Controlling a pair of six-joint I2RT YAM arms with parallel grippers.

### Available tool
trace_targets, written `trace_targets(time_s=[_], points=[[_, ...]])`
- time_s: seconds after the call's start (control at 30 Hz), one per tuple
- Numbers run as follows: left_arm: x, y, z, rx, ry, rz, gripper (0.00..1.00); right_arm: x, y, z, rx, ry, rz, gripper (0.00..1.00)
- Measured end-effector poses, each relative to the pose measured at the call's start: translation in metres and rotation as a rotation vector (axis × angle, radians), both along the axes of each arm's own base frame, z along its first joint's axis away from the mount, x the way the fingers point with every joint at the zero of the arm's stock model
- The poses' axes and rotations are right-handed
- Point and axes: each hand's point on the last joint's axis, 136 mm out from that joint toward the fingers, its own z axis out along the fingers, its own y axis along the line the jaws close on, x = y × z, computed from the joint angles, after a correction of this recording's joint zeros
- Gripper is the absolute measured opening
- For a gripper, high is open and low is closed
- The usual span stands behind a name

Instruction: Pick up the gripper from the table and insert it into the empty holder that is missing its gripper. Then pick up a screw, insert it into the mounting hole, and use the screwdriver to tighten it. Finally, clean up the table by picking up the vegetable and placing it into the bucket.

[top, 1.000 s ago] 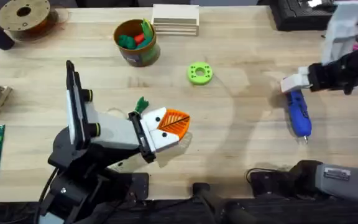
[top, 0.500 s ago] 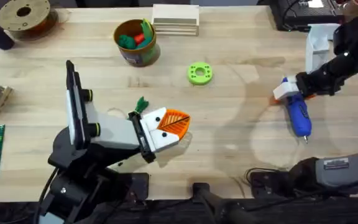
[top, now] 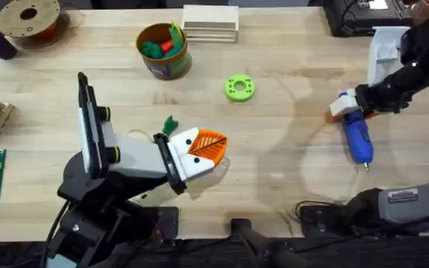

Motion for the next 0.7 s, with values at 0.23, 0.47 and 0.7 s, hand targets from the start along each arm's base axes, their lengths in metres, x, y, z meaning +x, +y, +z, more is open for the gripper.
trace_targets(time_s=[0.23, 0.47, 0.7], points=[[0.002, 0.001, 0.000, 0.001, -0.001, 0.012, 0.006, 0.008, -0.008, -0.001, -0.027, -0.023, -0.006, 0.024], [0.002, 0.001, 0.000, 0.001, -0.001, 0.013, 0.006, 0.006, -0.005, 0.006, -0.011, -0.015, -0.001, 0.030], [0.002, 0.001, 0.000, 0.001, -0.001, 0.013, 0.006, 0.009, -0.008, 0.045, -0.063, -0.121, -0.017, 0.030]])
